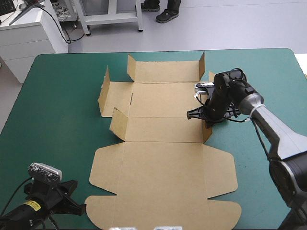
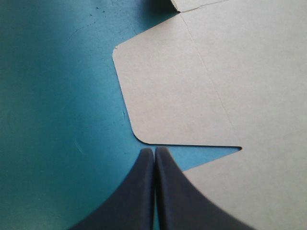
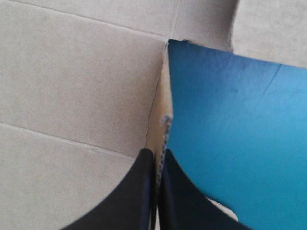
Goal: Fold the box
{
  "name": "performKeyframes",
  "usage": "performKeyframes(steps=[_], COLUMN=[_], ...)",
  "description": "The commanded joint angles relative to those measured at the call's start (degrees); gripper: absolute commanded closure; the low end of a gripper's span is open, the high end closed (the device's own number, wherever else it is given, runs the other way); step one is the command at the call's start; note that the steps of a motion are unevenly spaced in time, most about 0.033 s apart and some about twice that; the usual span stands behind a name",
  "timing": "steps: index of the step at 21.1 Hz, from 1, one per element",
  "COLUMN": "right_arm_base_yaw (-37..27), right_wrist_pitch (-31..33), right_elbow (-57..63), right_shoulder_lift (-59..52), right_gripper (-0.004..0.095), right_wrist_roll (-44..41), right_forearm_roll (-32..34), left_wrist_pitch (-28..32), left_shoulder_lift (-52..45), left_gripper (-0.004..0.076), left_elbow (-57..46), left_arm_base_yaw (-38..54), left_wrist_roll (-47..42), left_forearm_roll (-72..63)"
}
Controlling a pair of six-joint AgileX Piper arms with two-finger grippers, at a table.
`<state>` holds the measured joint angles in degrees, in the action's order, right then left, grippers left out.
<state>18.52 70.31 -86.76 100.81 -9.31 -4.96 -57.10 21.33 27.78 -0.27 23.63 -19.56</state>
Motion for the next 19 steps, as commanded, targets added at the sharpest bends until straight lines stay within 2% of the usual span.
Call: performKeyframes(steps=[1,2,5,8,10,12,13,19], right_arm_base_yaw=[-0.61,-0.61,-0.61,-0.36,-0.1,0.65,1.75,7.31], right_wrist_pitch=[1.4,1.4,1.3,1.19,-0.89,-3.21,-3.88,-9.4], right_elbow=[-5.9,-8.66,-15.16,-24.63,-29.59,-32.72,-34.18,-34.89], right_shoulder_lift=[2.19,4.3,8.23,12.69,14.94,16.4,17.08,17.66], right_gripper=[0.0921,0.0921,0.0921,0.0921,0.0921,0.0921,0.0921,0.0922], right_wrist_roll=[8.63,15.11,20.91,35.52,39.34,47.46,55.29,66.83], right_forearm_roll=[2.38,2.44,4.96,6.3,3.22,-1.9,-3.8,-6.86], left_wrist_pitch=[2.91,2.91,2.82,2.82,2.82,2.82,2.82,2.64], left_shoulder_lift=[0.61,0.61,0.61,0.61,0.61,0.61,0.61,0.61], left_gripper=[0.0732,0.0732,0.0732,0.0732,0.0732,0.0732,0.0732,0.0732], left_elbow=[1.97,1.97,1.97,1.97,1.97,1.97,1.97,1.97], left_arm_base_yaw=[-0.24,-0.24,-0.24,-0.24,-0.24,-0.24,-0.24,-0.24], left_wrist_roll=[-0.1,-0.1,-0.1,-0.1,-0.1,-0.1,-0.1,-0.1], left_forearm_roll=[-2.04,-2.28,-2.91,-2.91,-2.91,-3.15,-3.71,-4.57])
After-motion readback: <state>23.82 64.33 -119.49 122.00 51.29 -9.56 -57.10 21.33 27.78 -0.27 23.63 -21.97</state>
